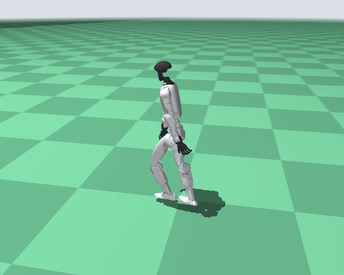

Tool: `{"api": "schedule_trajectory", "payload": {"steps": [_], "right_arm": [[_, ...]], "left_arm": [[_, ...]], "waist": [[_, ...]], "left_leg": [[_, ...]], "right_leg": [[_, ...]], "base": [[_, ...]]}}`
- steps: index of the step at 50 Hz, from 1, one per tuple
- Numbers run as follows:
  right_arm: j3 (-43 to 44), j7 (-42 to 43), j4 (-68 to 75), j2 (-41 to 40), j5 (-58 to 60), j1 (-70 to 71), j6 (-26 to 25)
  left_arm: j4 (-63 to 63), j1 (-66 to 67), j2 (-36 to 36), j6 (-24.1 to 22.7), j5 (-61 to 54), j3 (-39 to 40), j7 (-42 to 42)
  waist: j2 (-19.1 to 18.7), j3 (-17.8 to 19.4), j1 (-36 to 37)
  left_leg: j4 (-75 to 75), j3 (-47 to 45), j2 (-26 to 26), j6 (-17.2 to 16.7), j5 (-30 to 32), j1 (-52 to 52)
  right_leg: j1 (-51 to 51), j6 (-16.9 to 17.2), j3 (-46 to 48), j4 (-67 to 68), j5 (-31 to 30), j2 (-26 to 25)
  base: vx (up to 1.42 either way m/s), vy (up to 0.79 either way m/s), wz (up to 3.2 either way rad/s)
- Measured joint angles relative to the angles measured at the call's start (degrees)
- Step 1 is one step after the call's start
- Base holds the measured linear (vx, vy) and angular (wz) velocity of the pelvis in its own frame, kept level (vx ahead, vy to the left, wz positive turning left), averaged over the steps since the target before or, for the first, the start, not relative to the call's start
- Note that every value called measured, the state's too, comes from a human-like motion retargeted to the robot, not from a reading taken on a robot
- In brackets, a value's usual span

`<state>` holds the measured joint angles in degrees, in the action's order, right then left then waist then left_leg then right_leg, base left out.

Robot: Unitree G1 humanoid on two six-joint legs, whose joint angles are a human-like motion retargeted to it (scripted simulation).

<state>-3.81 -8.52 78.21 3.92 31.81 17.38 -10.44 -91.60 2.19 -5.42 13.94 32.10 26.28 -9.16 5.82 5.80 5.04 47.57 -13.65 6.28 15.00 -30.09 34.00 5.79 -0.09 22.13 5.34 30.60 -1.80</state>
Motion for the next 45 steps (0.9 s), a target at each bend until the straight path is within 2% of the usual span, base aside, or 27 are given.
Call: {"api": "schedule_trajectory", "payload": {"steps": [2, 5, 8, 10, 11, 12, 13, 14, 15, 19, 22, 23, 25, 26, 27, 28, 29, 30, 33, 35, 37, 41, 45], "right_arm": [[-0.19, 0.65, 0.52, -0.72, -0.14, -2.0, 1.22], [-0.42, 1.98, 2.58, -0.83, -2.73, -4.67, 2.89], [2.25, 5.86, 4.1, -0.55, -3.51, -7.05, 1.02], [4.16, 9.48, 5.35, -0.11, -4.38, -8.32, -0.3], [4.36, 11.17, 6.48, 0.51, -5.3, -8.33, -1.22], [4.77, 12.36, 7.66, 1.09, -5.78, -8.45, -1.98], [5.63, 12.54, 8.95, 1.57, -5.38, -8.77, -2.43], [5.83, 11.66, 10.2, 2.48, -3.88, -8.52, -3.04], [5.68, 10.24, 11.43, 3.59, -1.82, -7.97, -3.72], [7.72, 4.52, 15.16, 7.36, 3.31, -7.09, -6.67], [9.33, 3.39, 16.64, 9.2, 0.67, -7.29, -7.98], [10.05, 3.48, 16.83, 9.47, -0.81, -7.67, -8.1], [11.53, 3.41, 16.78, 9.67, -3.47, -8.74, -7.95], [11.88, 3.21, 16.64, 9.26, -3.93, -9.29, -7.87], [12.4, 2.91, 16.4, 8.97, -4.29, -9.83, -7.79], [13.3, 2.39, 15.97, 8.96, -4.43, -10.31, -7.74], [13.89, 1.99, 15.77, 8.81, -4.3, -10.51, -7.75], [14.34, 1.66, 15.69, 8.6, -4.03, -10.57, -7.79], [14.11, 0.81, 15.8, 8.07, -3.56, -9.81, -8.08], [13.83, 0.24, 15.59, 7.6, -3.35, -9.21, -7.78], [13.35, -0.11, 15.01, 7.02, -3.32, -8.72, -7.29], [11.36, -0.34, 14.05, 6.2, -2.63, -6.73, -6.81], [9.81, 0.27, 12.31, 5.38, -0.43, -3.73, -6.35]], "left_arm": [[1.29, -1.11, 0.13, -0.61, -0.62, 0.34, 0.65], [2.96, -4.05, -0.2, -1.56, -4.16, -2.56, 1.57], [5.77, -7.99, 0.12, -2.26, -5.13, -6.02, 2.73], [8.59, -10.5, 0.22, -2.71, -4.34, -8.67, 2.94], [10.18, -11.87, -0.22, -3.13, -3.83, -9.93, 2.65], [11.76, -13.12, -0.67, -3.39, -3.19, -11.65, 2.47], [13.32, -14.15, -1.13, -3.33, -2.29, -14.3, 2.48], [15.1, -15.13, -1.8, -3.72, -1.35, -15.72, 2.38], [16.99, -16.08, -2.57, -4.32, -0.39, -16.53, 2.23], [23.13, -19.16, -4.98, -7.28, -0.09, -20.86, 2.0], [26.51, -20.41, -6.29, -8.07, -0.97, -22.35, 1.43], [27.18, -20.56, -6.46, -8.11, -0.93, -22.49, 1.56], [27.71, -20.72, -6.43, -8.05, -0.79, -22.72, 2.19], [27.6, -20.33, -6.6, -8.0, -0.6, -22.44, 2.23], [27.56, -19.93, -6.58, -7.93, -0.19, -22.22, 2.16], [27.64, -19.49, -6.17, -7.83, 0.68, -22.08, 1.84], [27.77, -18.64, -5.94, -7.95, 1.4, -22.22, 1.88], [27.92, -17.59, -5.8, -8.16, 2.06, -22.5, 2.09], [28.15, -13.47, -5.91, -9.92, 5.46, -23.1, 2.56], [27.24, -10.69, -5.77, -9.82, 7.84, -22.88, 3.83], [25.31, -8.13, -5.16, -9.42, 8.93, -22.41, 5.51], [18.54, -3.95, -3.21, -8.69, 7.86, -19.0, 7.01], [9.32, -1.4, -1.55, -7.24, 3.58, -11.88, 3.95]], "waist": [[0.09, -0.37, 0.46], [-1.36, -0.87, 1.18], [-4.17, -0.85, -0.19], [-5.67, -1.03, -2.44], [-3.63, -0.26, 1.99], [-3.08, -0.03, 2.67], [-5.5, -0.9, -4.13], [-5.74, -0.71, -4.8], [-4.89, 0.01, -2.41], [-6.18, 0.99, -7.41], [-4.85, 2.15, -9.48], [-4.56, 2.52, -9.69], [-4.52, 2.85, -10.02], [-5.23, 2.0, -9.04], [-5.39, 1.64, -8.55], [-4.49, 2.22, -9.05], [-4.02, 2.56, -8.81], [-3.77, 2.79, -8.19], [-2.96, 3.75, -7.87], [-2.62, 4.58, -6.66], [-2.53, 5.23, -4.01], [-2.73, 5.41, 1.14], [-3.83, 4.2, 3.21]], "left_leg": [[-0.84, 0.8, -1.23, 0.0, -0.52, -1.81], [-3.57, 3.82, -2.54, 0.0, -0.9, -5.1], [-7.9, 7.24, -4.04, 0.0, -0.53, -9.13], [-11.24, 9.79, -3.95, 0.0, 0.23, -11.32], [-14.52, 4.06, -3.57, 0.0, 1.15, -13.29], [-16.83, 2.89, -3.21, 0.0, 1.75, -14.66], [-17.18, 10.82, -2.87, 0.0, 1.67, -14.87], [-18.27, 10.99, -2.9, 0.0, 2.15, -15.25], [-19.73, 7.29, -3.12, 0.0, 2.91, -15.73], [-25.58, 9.92, -1.8, 0.0, 4.33, -19.27], [-29.69, 9.98, 0.6, 0.0, 4.88, -22.91], [-30.53, 9.86, 1.01, 0.0, 4.62, -24.31], [-31.76, 11.18, 1.58, 0.0, 5.08, -26.56], [-31.15, 8.68, -0.51, 0.0, 4.22, -26.9], [-30.24, 7.44, -1.49, 0.0, 3.73, -27.33], [-28.76, 8.72, -0.28, 0.0, 4.01, -27.96], [-26.72, 8.23, -0.35, 0.0, 4.43, -28.26], [-24.39, 6.85, -1.05, 0.0, 4.92, -28.41], [-11.83, 4.46, -2.1, 0.0, 11.45, -25.97], [-0.39, 3.28, -3.36, 0.0, 16.85, -22.01], [10.59, 1.5, -5.59, 0.0, 19.14, -17.62], [24.91, -3.41, -10.24, 0.0, 15.82, -10.99], [27.94, -6.59, -14.4, 0.0, 14.16, -4.65]], "right_leg": [[-0.76, 1.42, 0.61, 4.07, -3.56, 0.03], [-2.48, 2.32, 3.75, 12.99, -12.33, 0.03], [-8.08, 2.33, 5.24, 27.99, -21.97, 0.48], [-13.33, 4.02, 5.37, 38.59, -20.71, 0.72], [-17.03, 2.19, 1.2, 44.55, -18.05, 2.0], [-19.84, 1.4, 0.43, 48.78, -15.9, 3.35], [-20.87, 2.69, 6.44, 49.55, -14.78, 4.82], [-23.19, 1.71, 6.63, 50.45, -13.41, 4.83], [-26.15, -0.4, 3.92, 51.41, -11.92, 4.12], [-33.8, -3.1, 6.23, 44.3, -4.39, 5.7], [-36.79, -2.68, 0.28, 34.72, -2.71, 4.06], [-36.44, -3.7, -1.46, 31.56, -3.62, 3.54], [-35.03, -4.66, -6.15, 29.5, -0.29, 0.53], [-32.12, -6.71, 0.24, 28.65, 2.94, 1.97], [-30.15, -7.79, 2.64, 27.79, 4.59, 2.39], [-30.07, -6.92, -2.93, 26.93, 3.12, 0.8], [-28.86, -7.04, -4.01, 26.35, 3.28, 0.54], [-27.07, -7.66, -2.84, 25.91, 4.27, 0.96], [-21.72, -6.5, -3.48, 21.11, 3.55, 1.6], [-18.24, -5.62, -3.88, 17.44, 2.15, 1.98], [-14.94, -5.14, -3.49, 13.53, 0.58, 2.15], [-9.25, -4.25, -4.15, 6.4, -1.82, 1.18], [-5.25, -3.93, -3.14, 0.54, -2.83, -0.26]], "base": [[0.44, -0.11, -0.44], [0.51, -0.04, -0.29], [0.36, 0.02, 0.14], [0.31, -0.07, -0.39], [0.38, -0.22, -1.79], [0.34, 0.07, 0.05], [0.32, 0.25, 1.63], [0.3, 0.09, 0.93], [0.26, -0.16, -0.79], [0.17, -0.01, 0.22], [0.27, -0.1, 0.23], [0.39, -0.16, 0.12], [0.51, -0.21, -0.05], [0.49, -0.22, -0.43], [0.44, -0.29, -0.22], [0.51, -0.41, 0.15], [0.58, -0.5, 0.17], [0.59, -0.51, -0.13], [0.51, -0.45, -0.11], [0.43, -0.36, -0.31], [0.34, -0.16, -0.48], [0.29, 0.07, -0.45], [0.24, 0.15, 0.02]]}}
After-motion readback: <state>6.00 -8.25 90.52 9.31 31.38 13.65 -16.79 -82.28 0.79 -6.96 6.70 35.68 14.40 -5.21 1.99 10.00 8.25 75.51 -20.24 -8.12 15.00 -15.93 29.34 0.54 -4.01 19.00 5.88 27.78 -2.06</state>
